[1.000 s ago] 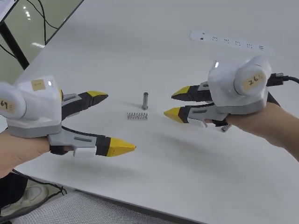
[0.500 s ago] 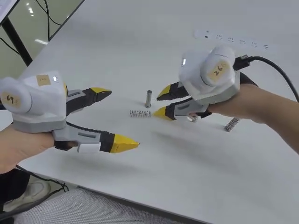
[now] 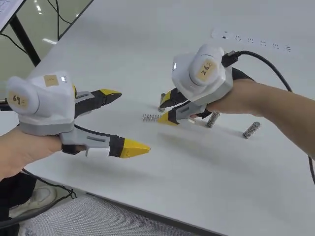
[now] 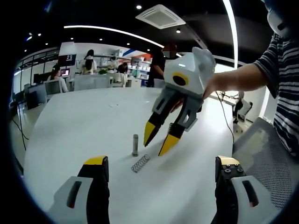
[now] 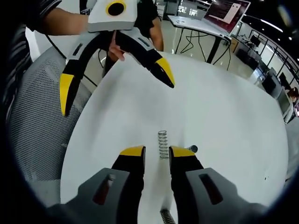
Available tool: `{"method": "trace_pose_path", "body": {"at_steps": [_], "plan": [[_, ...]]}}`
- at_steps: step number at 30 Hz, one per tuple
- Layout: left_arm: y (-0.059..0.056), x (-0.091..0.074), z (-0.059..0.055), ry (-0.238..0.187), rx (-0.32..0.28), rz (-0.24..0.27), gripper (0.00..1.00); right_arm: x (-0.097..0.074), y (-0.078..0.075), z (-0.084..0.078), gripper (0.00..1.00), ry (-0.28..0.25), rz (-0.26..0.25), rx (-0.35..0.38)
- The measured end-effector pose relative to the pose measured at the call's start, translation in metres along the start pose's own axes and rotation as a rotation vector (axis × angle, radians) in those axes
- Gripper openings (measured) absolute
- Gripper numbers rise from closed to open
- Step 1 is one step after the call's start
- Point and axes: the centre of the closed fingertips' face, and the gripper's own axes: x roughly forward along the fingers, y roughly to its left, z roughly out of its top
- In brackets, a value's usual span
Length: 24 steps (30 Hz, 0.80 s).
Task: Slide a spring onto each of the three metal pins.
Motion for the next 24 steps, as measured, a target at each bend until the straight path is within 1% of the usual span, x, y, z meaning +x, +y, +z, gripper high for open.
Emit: {"method": "trace_pose_path", "body": {"at_steps": [8, 13, 15, 24], "plan": [[0.0, -0.001, 0.0, 0.002, -0.002, 0.0, 0.94, 0.012, -0.001, -0.007, 0.21, 0.022, 0.006, 0.012], [-0.001, -0.002, -0.001, 0.004, -0.004, -0.002, 0.94, 0.019, -0.005, -0.011, 0.2, 0.035, 0.006, 0.022], [-0.001, -0.002, -0.001, 0.004, -0.004, -0.002, 0.94, 0.021, -0.005, -0.013, 0.19, 0.04, 0.01, 0.03], [-0.001, -0.005, -0.003, 0.005, -0.01, 0.006, 0.93, 0.028, -0.002, -0.019, 0.17, 0.064, 0.014, 0.027]]}}
